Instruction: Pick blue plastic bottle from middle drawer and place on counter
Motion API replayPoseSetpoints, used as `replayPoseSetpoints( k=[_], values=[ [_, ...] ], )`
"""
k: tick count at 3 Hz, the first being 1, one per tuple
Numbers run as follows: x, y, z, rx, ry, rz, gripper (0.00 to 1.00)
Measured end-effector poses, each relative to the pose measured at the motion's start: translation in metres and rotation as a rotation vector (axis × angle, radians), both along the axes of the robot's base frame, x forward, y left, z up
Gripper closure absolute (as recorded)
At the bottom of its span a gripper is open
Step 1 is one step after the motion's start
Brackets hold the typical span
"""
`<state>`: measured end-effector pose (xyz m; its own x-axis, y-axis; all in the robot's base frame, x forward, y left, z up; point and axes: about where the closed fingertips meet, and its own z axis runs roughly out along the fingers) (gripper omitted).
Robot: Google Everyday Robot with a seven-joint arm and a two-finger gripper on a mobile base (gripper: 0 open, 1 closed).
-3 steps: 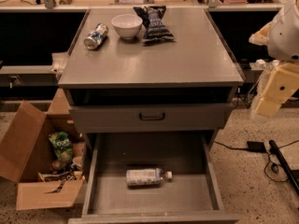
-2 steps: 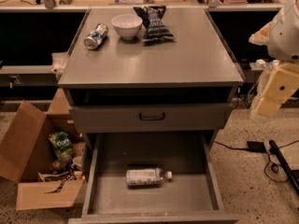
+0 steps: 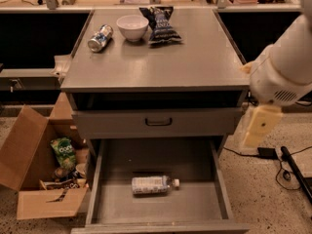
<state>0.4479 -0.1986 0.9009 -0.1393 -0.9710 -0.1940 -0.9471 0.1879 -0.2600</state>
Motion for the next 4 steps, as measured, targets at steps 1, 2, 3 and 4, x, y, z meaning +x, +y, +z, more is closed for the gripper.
replayPoseSetpoints(
  k=[1, 2, 3, 4],
  values=[
    [0.0, 0.021, -0.067, 0.031, 0.01, 0.07, 0.0],
    [0.002, 0.046, -0.129, 0.081, 0.017, 0.116, 0.0],
    [0.009, 0.071, -0.184, 0.165, 0.049, 0.134, 0.0],
    [0.008, 0.101, -0.232, 0.283, 0.121, 0.139, 0.0]
  ],
)
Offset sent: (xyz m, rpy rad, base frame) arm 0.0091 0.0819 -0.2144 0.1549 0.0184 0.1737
